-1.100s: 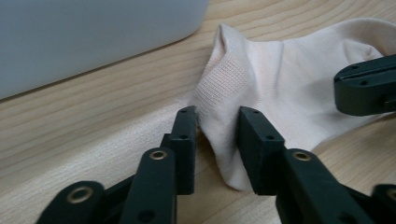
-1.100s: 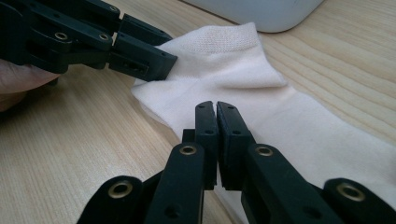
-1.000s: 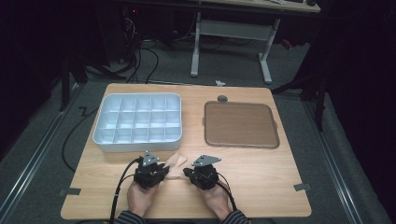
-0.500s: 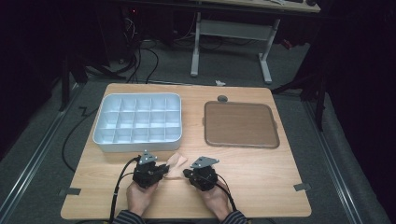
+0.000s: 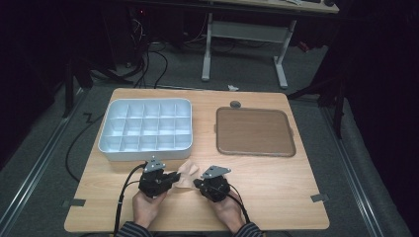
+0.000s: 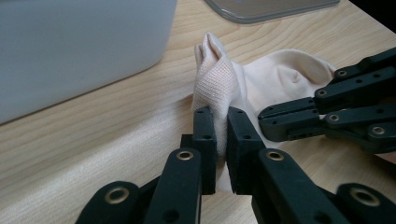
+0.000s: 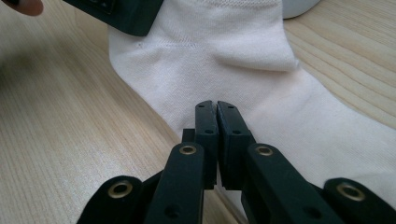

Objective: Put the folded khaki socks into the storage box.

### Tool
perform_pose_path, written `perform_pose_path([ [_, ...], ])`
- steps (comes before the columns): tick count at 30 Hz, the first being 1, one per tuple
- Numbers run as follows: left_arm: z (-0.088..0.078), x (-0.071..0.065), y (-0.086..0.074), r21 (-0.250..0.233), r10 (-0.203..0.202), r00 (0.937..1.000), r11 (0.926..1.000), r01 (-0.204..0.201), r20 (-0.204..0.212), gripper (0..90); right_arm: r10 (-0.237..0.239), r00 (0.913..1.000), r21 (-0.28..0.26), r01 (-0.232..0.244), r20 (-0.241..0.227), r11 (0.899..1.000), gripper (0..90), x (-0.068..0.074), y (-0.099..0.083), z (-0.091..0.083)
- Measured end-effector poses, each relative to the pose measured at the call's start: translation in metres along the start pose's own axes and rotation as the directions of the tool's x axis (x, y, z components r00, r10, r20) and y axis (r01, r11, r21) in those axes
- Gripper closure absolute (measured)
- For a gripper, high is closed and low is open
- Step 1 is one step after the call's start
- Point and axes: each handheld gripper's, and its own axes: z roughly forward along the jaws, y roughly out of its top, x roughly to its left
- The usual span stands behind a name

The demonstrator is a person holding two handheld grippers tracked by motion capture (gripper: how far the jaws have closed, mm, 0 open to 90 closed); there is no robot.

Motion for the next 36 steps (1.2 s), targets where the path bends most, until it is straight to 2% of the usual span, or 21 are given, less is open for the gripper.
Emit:
perform_pose_path([
  [8, -0.005, -0.005, 0.007, -0.016, 0.024, 0.9989, 0.9996, -0.023, 0.040, 83.9, -0.010, 0.9999, 0.011, 0.010, -0.007, 1.000, 87.7, 0.000, 0.002, 0.001],
  [17, -0.004, -0.011, 0.015, -0.036, 0.056, 0.9953, 0.9979, -0.053, 0.079, 84.4, 0.010, 0.9995, 0.015, -0.010, -0.031, 1.000, 88.2, -0.002, 0.004, 0.003],
  [19, -0.004, -0.011, 0.016, -0.043, 0.052, 0.9941, 0.9979, -0.048, 0.095, 84.5, 0.025, 0.9982, 0.012, -0.025, -0.054, 1.000, 88.3, -0.003, 0.004, 0.004],
  [23, -0.005, -0.013, 0.015, -0.055, 0.064, 0.9918, 0.9968, -0.058, 0.111, 84.7, 0.020, 0.9974, 0.016, -0.019, -0.070, 1.000, 88.4, -0.002, 0.007, 0.007],
  [26, -0.006, -0.013, 0.015, -0.057, 0.068, 0.9906, 0.9965, -0.061, 0.119, 84.8, -0.006, 0.9971, 0.039, 0.009, -0.076, 0.999, 88.4, 0.001, 0.013, 0.011],
  [30, -0.007, -0.013, 0.015, -0.061, 0.067, 0.9915, 0.9963, -0.061, 0.112, 84.9, -0.011, 0.9962, 0.033, 0.014, -0.086, 0.999, 88.4, 0.005, 0.017, 0.017],
  [33, -0.007, -0.013, 0.014, -0.055, 0.076, 0.9949, 0.9959, -0.073, 0.067, 84.9, -0.001, 0.9942, 0.022, 0.003, -0.107, 1.000, 88.4, 0.004, 0.018, 0.019],
  [36, -0.007, -0.012, 0.013, -0.045, 0.078, 0.9960, 0.9961, -0.076, 0.045, 84.9, -0.006, 0.9947, 0.021, 0.008, -0.103, 1.000, 87.0, 0.004, 0.018, 0.018],
])
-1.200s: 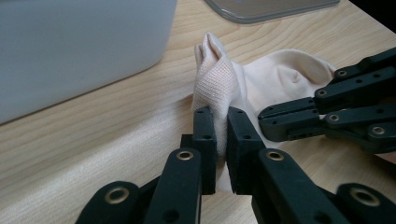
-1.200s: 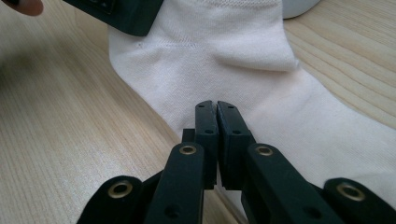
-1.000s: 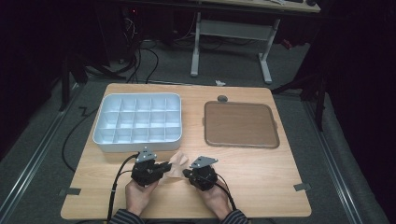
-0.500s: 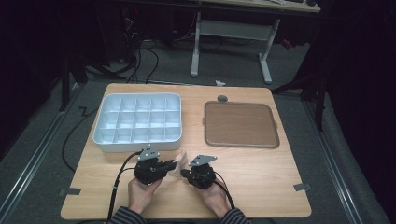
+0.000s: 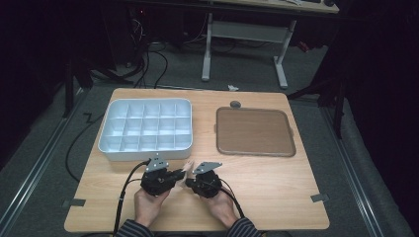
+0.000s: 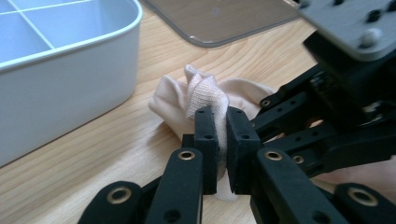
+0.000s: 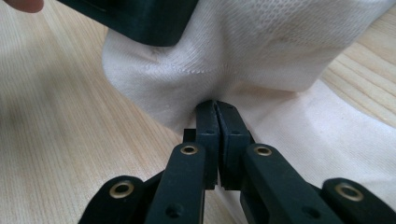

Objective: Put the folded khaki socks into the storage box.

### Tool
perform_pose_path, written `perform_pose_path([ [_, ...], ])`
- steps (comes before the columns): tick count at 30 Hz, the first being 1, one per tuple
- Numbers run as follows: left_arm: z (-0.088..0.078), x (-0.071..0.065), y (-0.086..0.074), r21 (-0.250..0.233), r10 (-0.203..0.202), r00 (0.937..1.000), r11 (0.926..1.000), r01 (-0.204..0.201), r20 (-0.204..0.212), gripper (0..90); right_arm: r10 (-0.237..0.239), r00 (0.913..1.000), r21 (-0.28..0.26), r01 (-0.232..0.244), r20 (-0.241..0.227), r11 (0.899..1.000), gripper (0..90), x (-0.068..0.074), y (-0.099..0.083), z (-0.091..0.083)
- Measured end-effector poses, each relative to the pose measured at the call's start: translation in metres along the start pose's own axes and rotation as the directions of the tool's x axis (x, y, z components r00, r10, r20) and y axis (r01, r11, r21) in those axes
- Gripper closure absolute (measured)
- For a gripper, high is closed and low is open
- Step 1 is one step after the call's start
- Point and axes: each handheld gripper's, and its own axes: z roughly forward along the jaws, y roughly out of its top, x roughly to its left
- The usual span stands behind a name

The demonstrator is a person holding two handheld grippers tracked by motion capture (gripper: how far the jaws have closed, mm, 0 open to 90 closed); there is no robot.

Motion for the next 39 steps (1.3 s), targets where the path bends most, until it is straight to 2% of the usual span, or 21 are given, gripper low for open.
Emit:
perform_pose_path([
  [5, -0.002, 0.004, -0.003, 0.002, -0.021, 0.9997, 0.9998, 0.021, -0.012, 84.9, -0.015, 0.9996, -0.029, 0.015, 0.023, 0.999, 81.7, 0.002, 0.000, -0.013],
  [8, -0.003, 0.004, -0.004, -0.001, -0.021, 0.9997, 0.9998, 0.021, -0.013, 84.9, -0.007, 0.9980, -0.061, 0.011, 0.063, 0.998, 81.9, 0.000, -0.002, -0.028],
  [11, -0.003, 0.003, -0.004, -0.003, -0.023, 0.9997, 0.9997, 0.023, -0.010, 84.9, 0.019, 0.9909, -0.076, -0.009, 0.133, 0.997, 80.8, -0.008, -0.008, -0.042],
  [15, -0.002, 0.003, -0.004, -0.005, -0.022, 0.9997, 0.9997, 0.022, -0.009, 84.9, 0.082, 0.9793, -0.121, -0.060, 0.185, 0.991, 76.2, -0.021, -0.020, -0.059],
  [17, -0.002, 0.002, -0.004, -0.005, -0.023, 0.9997, 0.9997, 0.023, -0.008, 84.9, 0.104, 0.9735, -0.141, -0.076, 0.204, 0.987, 74.7, -0.025, -0.024, -0.066],
  [21, -0.002, 0.001, -0.002, -0.005, -0.024, 0.9997, 0.9997, 0.024, -0.007, 84.9, 0.127, 0.9656, -0.146, -0.096, 0.227, 0.985, 69.8, -0.030, -0.030, -0.070],
  [25, -0.001, 0.000, -0.002, -0.001, -0.023, 0.9997, 0.9997, 0.023, -0.008, 84.9, 0.147, 0.9608, -0.136, -0.117, 0.235, 0.984, 66.1, -0.034, -0.033, -0.068],
  [29, -0.001, 0.000, -0.002, -0.003, -0.022, 0.9997, 0.9998, 0.022, -0.008, 84.9, 0.160, 0.9598, -0.112, -0.137, 0.230, 0.984, 66.0, -0.039, -0.035, -0.063],
  [33, -0.001, -0.001, -0.001, -0.004, -0.016, 0.9998, 0.9999, 0.016, -0.009, 84.9, 0.179, 0.9592, -0.080, -0.165, 0.219, 0.983, 73.3, -0.044, -0.040, -0.055],
  [36, -0.002, -0.002, 0.000, -0.007, -0.012, 0.9999, 0.9999, 0.012, -0.007, 84.8, 0.182, 0.9624, -0.085, -0.167, 0.202, 0.982, 80.6, -0.044, -0.043, -0.052],
  [39, -0.001, -0.003, -0.001, -0.006, -0.001, 1.0000, 1.0000, 0.001, -0.010, 84.9, 0.180, 0.9628, -0.088, -0.165, 0.201, 0.982, 82.6, -0.043, -0.043, -0.052],
])
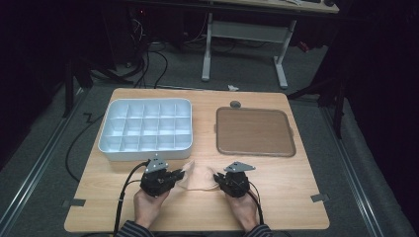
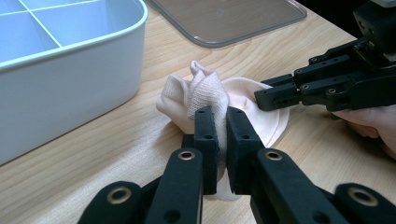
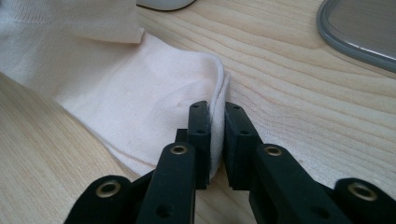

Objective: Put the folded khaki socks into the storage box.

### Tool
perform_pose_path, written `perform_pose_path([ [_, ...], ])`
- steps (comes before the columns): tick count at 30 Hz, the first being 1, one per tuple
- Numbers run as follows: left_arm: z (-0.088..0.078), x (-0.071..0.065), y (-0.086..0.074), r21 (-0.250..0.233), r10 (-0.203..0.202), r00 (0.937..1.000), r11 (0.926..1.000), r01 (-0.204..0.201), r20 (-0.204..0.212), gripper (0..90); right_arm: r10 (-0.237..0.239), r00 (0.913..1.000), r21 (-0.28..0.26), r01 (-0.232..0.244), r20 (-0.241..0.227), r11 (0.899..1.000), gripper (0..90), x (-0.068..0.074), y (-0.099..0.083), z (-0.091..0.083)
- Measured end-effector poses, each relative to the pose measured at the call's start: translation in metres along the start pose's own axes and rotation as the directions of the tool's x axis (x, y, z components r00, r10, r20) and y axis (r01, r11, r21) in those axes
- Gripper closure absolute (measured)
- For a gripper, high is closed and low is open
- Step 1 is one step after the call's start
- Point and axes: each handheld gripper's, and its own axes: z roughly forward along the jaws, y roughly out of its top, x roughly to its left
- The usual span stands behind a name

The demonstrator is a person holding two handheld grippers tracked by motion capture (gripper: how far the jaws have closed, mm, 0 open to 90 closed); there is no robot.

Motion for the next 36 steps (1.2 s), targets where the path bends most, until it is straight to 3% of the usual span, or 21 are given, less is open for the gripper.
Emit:
perform_pose_path([
  [9, 0.007, -0.003, 0.003, 0.004, -0.007, 0.9996, 1.0000, 0.007, 0.026, 84.9, -0.021, 0.9998, 0.009, 0.021, 0.007, 1.000, 83.3, 0.004, 0.001, 0.001],
  [21, 0.012, -0.009, 0.013, 0.027, 0.015, 0.9991, 0.9995, -0.016, 0.038, 84.9, -0.029, 0.9996, -0.002, 0.029, -0.005, 1.000, 83.3, 0.009, 0.001, 0.005],
  [25, 0.015, -0.012, 0.016, 0.029, 0.022, 0.9988, 0.9993, -0.023, 0.044, 84.8, -0.053, 0.9986, -0.003, 0.054, 0.001, 0.999, 83.3, 0.012, 0.000, 0.005],
  [36, 0.023, -0.018, 0.023, 0.049, 0.043, 0.9974, 0.9977, -0.046, 0.057, 84.8, -0.034, 0.9993, 0.000, 0.034, -0.015, 0.999, 83.2, 0.009, 0.001, 0.005],
])
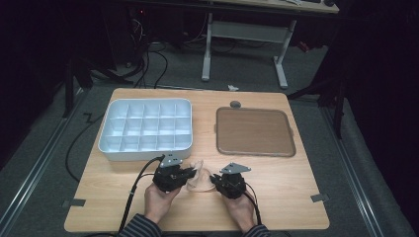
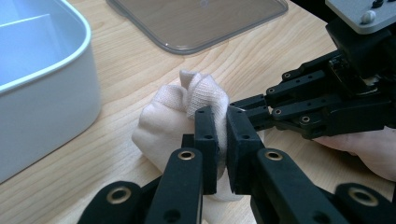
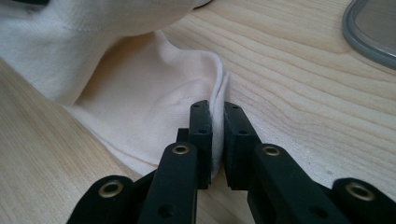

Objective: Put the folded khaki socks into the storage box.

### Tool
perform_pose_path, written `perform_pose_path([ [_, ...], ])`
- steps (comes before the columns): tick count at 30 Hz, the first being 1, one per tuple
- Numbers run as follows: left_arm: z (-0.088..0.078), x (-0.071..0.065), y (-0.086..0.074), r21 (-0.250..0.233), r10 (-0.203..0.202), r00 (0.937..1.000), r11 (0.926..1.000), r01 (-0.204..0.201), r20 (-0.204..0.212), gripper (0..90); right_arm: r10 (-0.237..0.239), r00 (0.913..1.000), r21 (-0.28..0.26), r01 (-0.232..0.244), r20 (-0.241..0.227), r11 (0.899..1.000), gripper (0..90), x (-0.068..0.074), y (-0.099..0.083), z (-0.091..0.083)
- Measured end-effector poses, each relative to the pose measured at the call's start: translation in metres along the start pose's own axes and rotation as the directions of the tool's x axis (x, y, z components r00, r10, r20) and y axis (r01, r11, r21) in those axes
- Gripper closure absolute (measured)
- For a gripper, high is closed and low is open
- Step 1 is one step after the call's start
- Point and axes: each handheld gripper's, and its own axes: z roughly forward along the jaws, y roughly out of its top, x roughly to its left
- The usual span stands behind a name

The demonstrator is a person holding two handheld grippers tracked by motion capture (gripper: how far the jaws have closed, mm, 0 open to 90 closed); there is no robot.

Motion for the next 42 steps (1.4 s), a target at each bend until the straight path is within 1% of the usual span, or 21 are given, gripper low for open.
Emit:
perform_pose_path([
  [2, 0.002, -0.001, 0.001, -0.002, -0.001, 1.0000, 1.0000, 0.001, 0.006, 84.7, 0.009, 1.0000, -0.001, -0.009, -0.003, 1.000, 83.2, 0.000, 0.000, 0.000],
  [5, 0.005, -0.002, 0.001, 0.001, 0.000, 0.9999, 1.0000, 0.000, 0.012, 84.7, 0.009, 1.0000, -0.001, -0.009, -0.002, 1.000, 83.2, 0.000, 0.000, 0.000],
  [14, 0.012, -0.006, 0.000, 0.018, 0.016, 0.9998, 0.9997, -0.016, 0.010, 84.6, 0.011, 0.9999, 0.001, -0.011, -0.004, 1.000, 83.0, 0.000, 0.000, 0.000],
  [19, 0.020, -0.009, -0.002, 0.049, 0.043, 0.9991, 0.9979, -0.043, -0.003, 84.4, 0.013, 0.9999, 0.003, -0.013, -0.004, 1.000, 82.9, 0.000, 0.000, 0.000],
  [23, 0.026, -0.010, -0.004, 0.061, 0.048, 0.9989, 0.9970, -0.048, -0.003, 84.4, 0.012, 0.9999, 0.004, -0.012, -0.005, 1.000, 82.9, 0.000, 0.000, 0.000],
  [24, 0.027, -0.011, -0.004, 0.062, 0.043, 0.9991, 0.9972, -0.043, -0.001, 84.3, 0.013, 0.9999, 0.004, -0.013, -0.005, 1.000, 82.9, 0.000, 0.000, 0.000],
  [26, 0.030, -0.012, -0.005, 0.066, 0.049, 0.9988, 0.9966, -0.049, 0.001, 84.3, 0.016, 0.9999, 0.005, -0.016, -0.005, 1.000, 82.9, 0.000, 0.000, 0.000],
  [29, 0.034, -0.013, -0.010, 0.066, 0.039, 0.9993, 0.9970, -0.039, 0.000, 84.2, 0.017, 0.9998, 0.007, -0.017, -0.005, 1.000, 82.8, 0.000, 0.000, 0.000],
  [30, 0.035, -0.013, -0.011, 0.072, 0.044, 0.9990, 0.9964, -0.044, 0.001, 84.2, 0.015, 0.9999, 0.005, -0.015, -0.004, 1.000, 82.8, 0.000, 0.000, 0.000],
  [33, 0.038, -0.013, -0.015, 0.079, 0.038, 0.9993, 0.9961, -0.038, 0.003, 84.1, 0.013, 0.9999, 0.003, -0.013, -0.003, 1.000, 82.6, 0.000, 0.000, 0.000],
  [34, 0.039, -0.013, -0.015, 0.077, 0.033, 0.9995, 0.9965, -0.033, 0.002, 84.1, 0.012, 0.9999, 0.003, -0.012, -0.003, 1.000, 82.6, 0.000, 0.000, 0.000],
  [38, 0.042, -0.013, -0.017, 0.086, 0.030, 0.9995, 0.9958, -0.030, 0.001, 84.1, 0.013, 0.9999, 0.003, -0.013, -0.004, 1.000, 82.5, 0.000, 0.000, 0.000],
  [39, 0.042, -0.012, -0.017, 0.091, 0.035, 0.9994, 0.9952, -0.035, 0.000, 84.1, 0.011, 0.9999, 0.002, -0.011, -0.004, 1.000, 82.5, 0.000, 0.000, 0.000],
  [42, 0.043, -0.013, -0.018, 0.090, 0.030, 0.9995, 0.9955, -0.030, -0.001, 83.9, 0.016, 0.9998, 0.005, -0.016, -0.008, 1.000, 82.3, 0.000, 0.000, 0.000],
])
